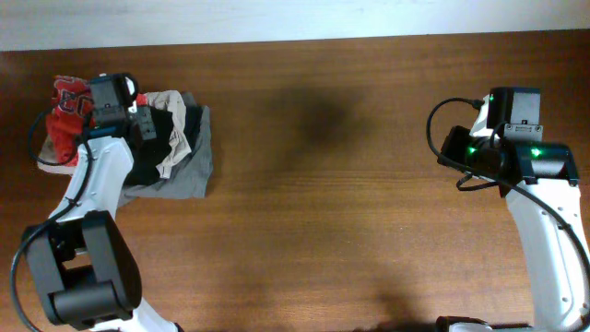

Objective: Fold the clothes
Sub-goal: 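Release the bundle on the stack and withdraw the left gripper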

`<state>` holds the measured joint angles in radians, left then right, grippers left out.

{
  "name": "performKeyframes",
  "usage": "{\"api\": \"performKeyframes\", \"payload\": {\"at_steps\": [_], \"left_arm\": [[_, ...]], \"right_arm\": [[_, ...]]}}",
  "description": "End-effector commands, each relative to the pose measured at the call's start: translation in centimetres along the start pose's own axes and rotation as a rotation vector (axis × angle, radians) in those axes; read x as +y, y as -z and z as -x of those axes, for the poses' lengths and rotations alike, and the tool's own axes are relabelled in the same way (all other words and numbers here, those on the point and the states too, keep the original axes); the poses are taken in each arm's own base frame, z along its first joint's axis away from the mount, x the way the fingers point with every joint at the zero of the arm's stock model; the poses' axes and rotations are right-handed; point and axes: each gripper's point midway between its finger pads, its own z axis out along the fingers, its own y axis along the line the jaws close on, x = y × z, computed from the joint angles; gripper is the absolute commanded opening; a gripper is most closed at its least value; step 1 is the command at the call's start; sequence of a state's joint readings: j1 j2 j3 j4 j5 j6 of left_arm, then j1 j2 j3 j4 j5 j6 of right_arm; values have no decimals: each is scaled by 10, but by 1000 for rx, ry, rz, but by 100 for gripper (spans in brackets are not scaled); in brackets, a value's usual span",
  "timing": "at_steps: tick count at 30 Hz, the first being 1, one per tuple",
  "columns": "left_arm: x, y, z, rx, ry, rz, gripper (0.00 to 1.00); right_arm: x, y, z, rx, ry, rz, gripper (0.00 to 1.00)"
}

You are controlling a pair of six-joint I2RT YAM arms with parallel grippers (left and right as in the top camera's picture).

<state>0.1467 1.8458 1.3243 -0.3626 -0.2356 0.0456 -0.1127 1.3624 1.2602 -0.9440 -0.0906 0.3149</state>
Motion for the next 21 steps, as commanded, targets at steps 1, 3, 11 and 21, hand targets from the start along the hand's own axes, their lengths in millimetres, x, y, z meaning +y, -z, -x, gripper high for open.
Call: {"api": "performKeyframes", "payload": {"at_steps": [1, 3, 11, 21], "left_arm": [[-23, 17, -1, 13, -48, -70, 1], [-19, 32, 14, -22, -40, -69, 2], [-16, 50, 23, -32, -44, -72, 18], [-2, 194, 79, -153, -59, -108, 59]], "right_arm": [[-2, -1, 0, 5, -9, -2, 5], [-2, -1, 0, 5, -9, -2, 5], [-2, -1, 0, 5, -9, -2, 5], [45, 32, 29, -100, 243, 216, 9]]}}
